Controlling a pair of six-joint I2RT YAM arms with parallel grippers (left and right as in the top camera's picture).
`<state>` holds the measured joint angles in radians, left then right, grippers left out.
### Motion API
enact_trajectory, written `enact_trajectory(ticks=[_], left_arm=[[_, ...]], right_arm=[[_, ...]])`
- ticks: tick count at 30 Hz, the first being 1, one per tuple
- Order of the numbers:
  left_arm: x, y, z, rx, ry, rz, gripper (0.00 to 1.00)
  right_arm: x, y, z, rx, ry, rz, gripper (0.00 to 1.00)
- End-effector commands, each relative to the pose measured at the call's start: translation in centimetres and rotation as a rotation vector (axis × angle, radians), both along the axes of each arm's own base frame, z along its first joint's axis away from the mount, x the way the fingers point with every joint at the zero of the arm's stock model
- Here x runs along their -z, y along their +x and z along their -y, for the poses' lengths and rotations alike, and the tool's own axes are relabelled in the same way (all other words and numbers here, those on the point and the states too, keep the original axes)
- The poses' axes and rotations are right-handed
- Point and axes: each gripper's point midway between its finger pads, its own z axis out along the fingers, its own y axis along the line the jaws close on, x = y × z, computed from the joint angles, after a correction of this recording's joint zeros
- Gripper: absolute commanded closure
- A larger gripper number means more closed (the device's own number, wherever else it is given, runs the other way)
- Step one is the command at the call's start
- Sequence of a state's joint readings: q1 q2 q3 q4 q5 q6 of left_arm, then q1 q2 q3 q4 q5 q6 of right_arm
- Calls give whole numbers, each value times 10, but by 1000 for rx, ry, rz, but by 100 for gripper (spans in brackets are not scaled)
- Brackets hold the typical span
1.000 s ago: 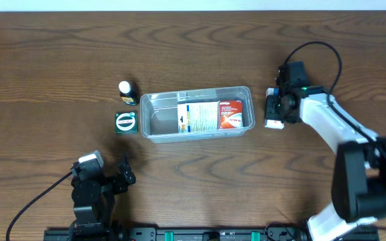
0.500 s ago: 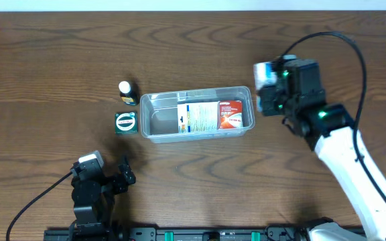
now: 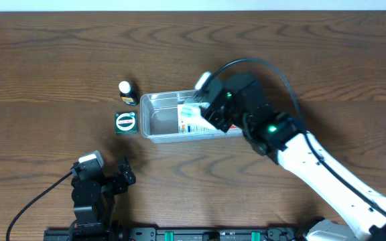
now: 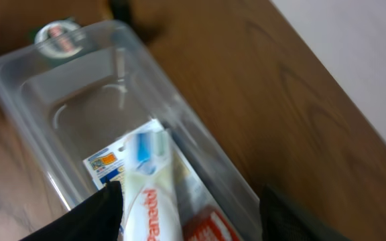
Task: Pack container
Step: 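Lift the Panadol box and lower it into the container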
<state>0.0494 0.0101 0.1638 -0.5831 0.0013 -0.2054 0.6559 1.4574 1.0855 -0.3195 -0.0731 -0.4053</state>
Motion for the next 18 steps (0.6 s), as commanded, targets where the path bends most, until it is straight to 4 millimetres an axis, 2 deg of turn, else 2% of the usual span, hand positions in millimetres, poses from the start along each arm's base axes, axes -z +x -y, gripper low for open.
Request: enact_trajectory(ticks=[1,6,10,13,18], left_arm=[[4,0,2,12,-2,-6,2],[4,0,2,12,-1,-6,2],[4,0,2,12,-2,-6,2],[4,0,2,12,-2,-6,2],[4,0,2,12,-2,-6,2]], right_arm=[[22,-2,-16,-155,-92,38,42],[49,5,-20,-164,-126,8,45],[42,11,-26,-131,-66,12,50],[35,10,-37,-128,18,-14,58],[41,14,-41,-58,88,-80,77]])
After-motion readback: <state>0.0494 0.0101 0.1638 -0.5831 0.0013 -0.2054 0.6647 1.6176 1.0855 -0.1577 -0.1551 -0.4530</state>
